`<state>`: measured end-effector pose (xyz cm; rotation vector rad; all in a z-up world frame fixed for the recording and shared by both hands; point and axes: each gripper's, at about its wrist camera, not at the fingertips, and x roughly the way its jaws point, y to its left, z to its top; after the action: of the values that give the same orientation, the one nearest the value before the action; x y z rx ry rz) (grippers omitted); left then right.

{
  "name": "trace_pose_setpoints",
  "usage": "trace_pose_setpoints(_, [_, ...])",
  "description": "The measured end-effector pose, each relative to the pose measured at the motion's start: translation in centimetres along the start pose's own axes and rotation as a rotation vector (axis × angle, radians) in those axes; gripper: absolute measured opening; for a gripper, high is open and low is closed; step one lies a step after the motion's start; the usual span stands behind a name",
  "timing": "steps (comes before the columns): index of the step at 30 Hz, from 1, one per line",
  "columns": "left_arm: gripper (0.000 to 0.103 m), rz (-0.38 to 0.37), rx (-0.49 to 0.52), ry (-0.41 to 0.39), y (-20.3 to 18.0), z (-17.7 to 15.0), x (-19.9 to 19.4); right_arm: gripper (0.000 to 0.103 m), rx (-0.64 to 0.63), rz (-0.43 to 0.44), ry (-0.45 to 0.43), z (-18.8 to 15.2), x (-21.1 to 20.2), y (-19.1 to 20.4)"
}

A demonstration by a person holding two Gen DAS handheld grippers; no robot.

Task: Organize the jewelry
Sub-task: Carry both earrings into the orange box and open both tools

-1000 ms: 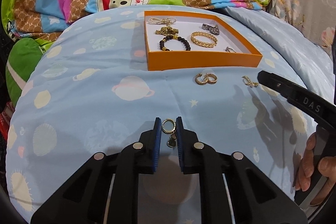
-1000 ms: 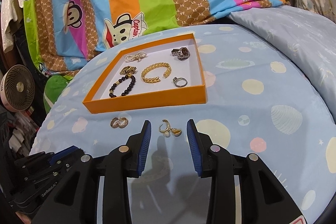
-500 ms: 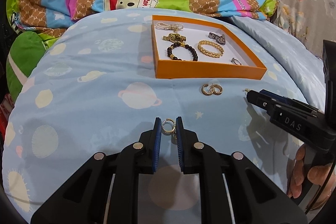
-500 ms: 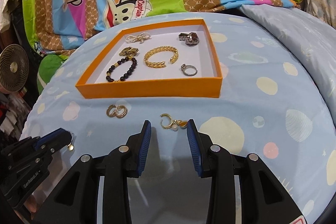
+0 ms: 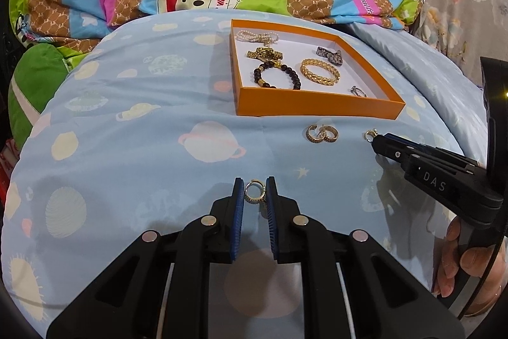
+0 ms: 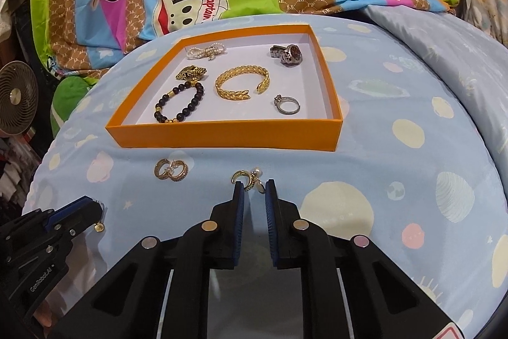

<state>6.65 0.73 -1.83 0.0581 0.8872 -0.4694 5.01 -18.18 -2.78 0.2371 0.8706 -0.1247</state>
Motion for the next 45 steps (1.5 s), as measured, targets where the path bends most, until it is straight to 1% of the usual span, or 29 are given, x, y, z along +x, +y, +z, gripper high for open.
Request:
trace_pose_setpoints(4, [0.013,0.000,0.000,0.001,0.0,0.0,0.0,0.012,0.005,0.000,-0.016,-0.1,-0.3,0.0])
trace_pose_setpoints(9, [0.013,0.000,-0.004,-0.002,0.1,0.2,0.0,0.012,0.030,0.013,-0.071,-0.2,-1.4,-0.6])
trace_pose_setpoints(13, [0.013,0.012,-0.001,-0.016,-0.1,0.7,-0.2,0.012,0.028,0.016,-0.092,-0.1,-1.8,-0.6])
trace_pose_setpoints(18, [0.013,0.013,0.026,-0.067,-0.8,3.2,-1.2,0.012,0.007,0.013,-0.105,0.6,-1.9,-0.4])
trace_pose_setpoints(24, [0.013,0.011,0.045,-0.138,-2.0,7.6,-1.6,0.012,0.019,0.017,-0.144,3.4,-1.9,-1.3])
trace_pose_setpoints(28, [0.013,0.016,0.048,-0.166,-2.7,10.6,-0.2,0.012,0.021,0.011,-0.171,5.8,-1.3,-1.7])
trace_pose_setpoints(33, [0.013,0.016,0.029,-0.157,-2.8,13.9,2.8,0.012,0.019,-0.002,-0.187,8.7,0.4,-2.0])
trace_pose_setpoints(35, [0.013,0.020,0.024,-0.151,-2.7,14.8,4.0,0.012,0.030,0.001,-0.183,9.6,1.5,-2.3])
trace_pose_setpoints(40, [0.013,0.029,0.003,-0.125,-2.5,17.1,7.3,0.012,0.046,0.010,-0.157,10.9,4.1,-2.9])
trace_pose_setpoints(45, [0.013,0.020,-0.024,-0.112,-2.1,18.8,9.5,0.012,0.053,0.015,-0.151,11.6,5.5,-3.3])
